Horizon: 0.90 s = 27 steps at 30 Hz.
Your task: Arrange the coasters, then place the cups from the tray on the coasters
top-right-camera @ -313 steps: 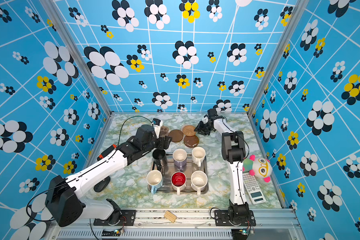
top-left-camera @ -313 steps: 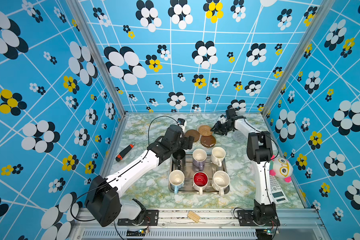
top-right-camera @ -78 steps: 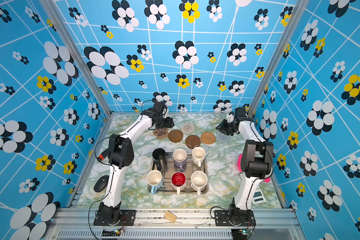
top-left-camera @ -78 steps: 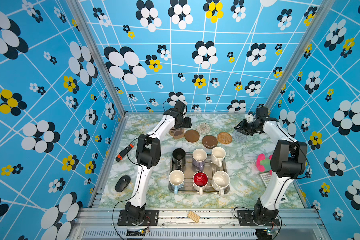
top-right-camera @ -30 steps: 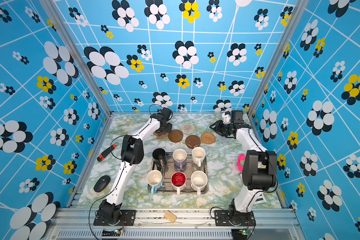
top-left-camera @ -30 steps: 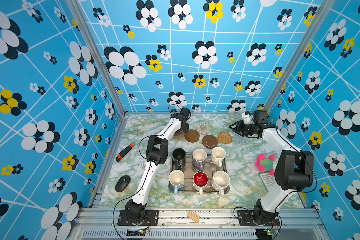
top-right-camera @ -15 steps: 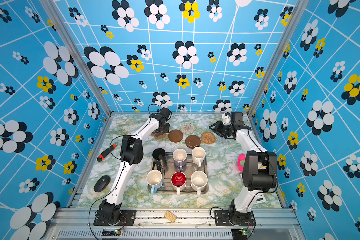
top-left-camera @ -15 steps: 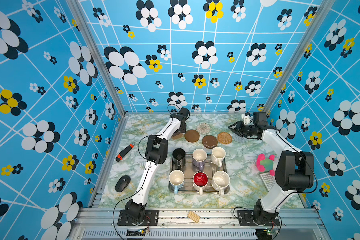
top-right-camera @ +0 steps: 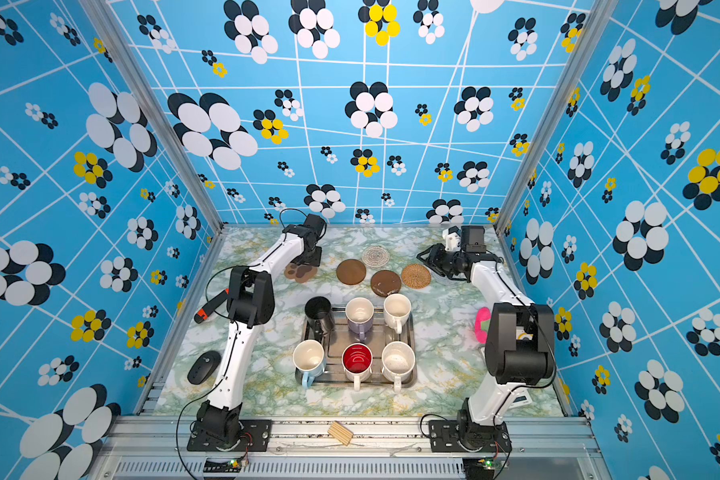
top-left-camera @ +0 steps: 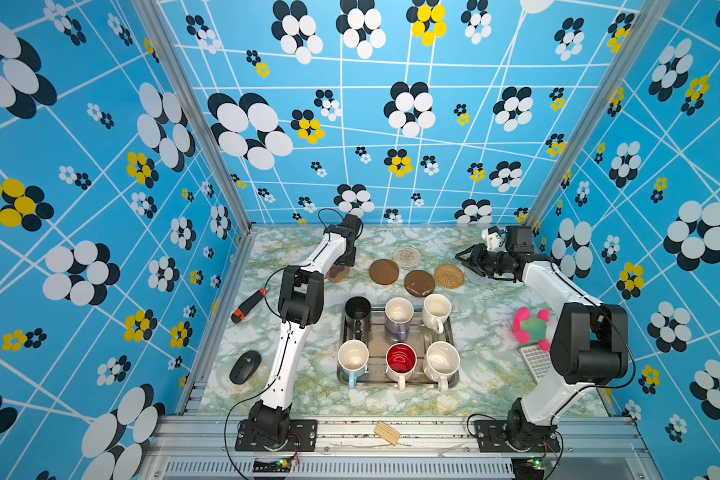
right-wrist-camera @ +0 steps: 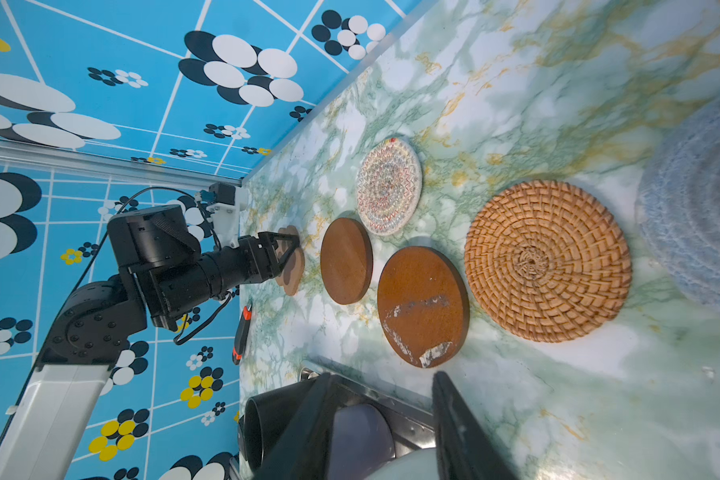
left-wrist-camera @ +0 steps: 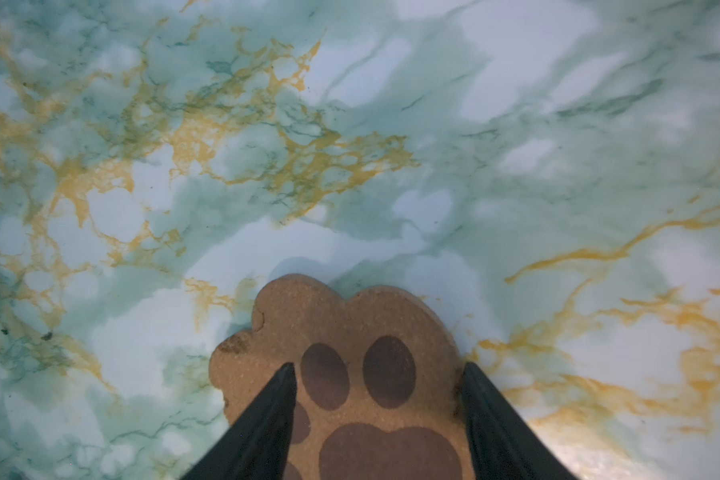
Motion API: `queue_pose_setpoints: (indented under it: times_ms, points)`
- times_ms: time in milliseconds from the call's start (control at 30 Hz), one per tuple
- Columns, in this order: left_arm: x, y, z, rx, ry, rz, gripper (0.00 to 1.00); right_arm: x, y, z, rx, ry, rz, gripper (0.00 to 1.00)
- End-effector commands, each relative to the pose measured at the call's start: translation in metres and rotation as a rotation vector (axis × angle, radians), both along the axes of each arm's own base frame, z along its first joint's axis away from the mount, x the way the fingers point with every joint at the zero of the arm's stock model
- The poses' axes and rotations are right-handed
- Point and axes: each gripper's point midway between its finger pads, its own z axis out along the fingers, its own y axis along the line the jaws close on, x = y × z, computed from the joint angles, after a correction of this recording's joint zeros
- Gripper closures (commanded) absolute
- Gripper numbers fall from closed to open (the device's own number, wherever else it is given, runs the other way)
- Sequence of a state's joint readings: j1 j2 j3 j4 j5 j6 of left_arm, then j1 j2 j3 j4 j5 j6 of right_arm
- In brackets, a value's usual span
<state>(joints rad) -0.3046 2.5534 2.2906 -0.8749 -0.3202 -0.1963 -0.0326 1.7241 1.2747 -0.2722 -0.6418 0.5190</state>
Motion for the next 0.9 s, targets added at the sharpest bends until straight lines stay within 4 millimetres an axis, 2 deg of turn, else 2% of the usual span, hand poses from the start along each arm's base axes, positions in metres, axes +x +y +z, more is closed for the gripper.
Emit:
queue_pose_setpoints:
  times_ms: [0, 267, 433, 600, 633, 667, 700, 867]
  points:
    - [-0.008, 0.017, -0.003, 0.057, 0.039, -0.008, 0.35, -0.005, 0.006, 0.015, 0.016, -0.032, 0.010, 0.59]
    - [0.000, 0.026, 0.008, 0.039, 0.006, 0.010, 0.35, -0.005, 0.014, 0.019, 0.025, -0.036, 0.033, 0.59]
    - [0.008, 0.021, 0.026, 0.000, -0.036, -0.004, 0.35, 0.002, 0.039, 0.017, 0.037, -0.026, 0.102, 0.58]
    - [0.016, 0.008, 0.065, -0.081, -0.115, -0.024, 0.33, 0.017, 0.075, 0.006, 0.022, 0.012, 0.213, 0.57]
    - [0.016, 0.005, 0.074, -0.100, -0.130, -0.031, 0.33, 0.017, 0.096, 0.004, 0.026, 0.015, 0.266, 0.55]
    - [0.016, 0.002, 0.083, -0.119, -0.142, -0.038, 0.33, 0.019, 0.104, -0.003, 0.030, 0.038, 0.289, 0.52]
    - [0.014, -0.001, 0.091, -0.134, -0.152, -0.045, 0.33, 0.028, 0.111, 0.002, 0.029, 0.025, 0.306, 0.52]
    - [0.001, -0.015, 0.128, -0.203, -0.187, -0.089, 0.32, 0.042, 0.129, -0.018, -0.018, 0.088, 0.372, 0.52]
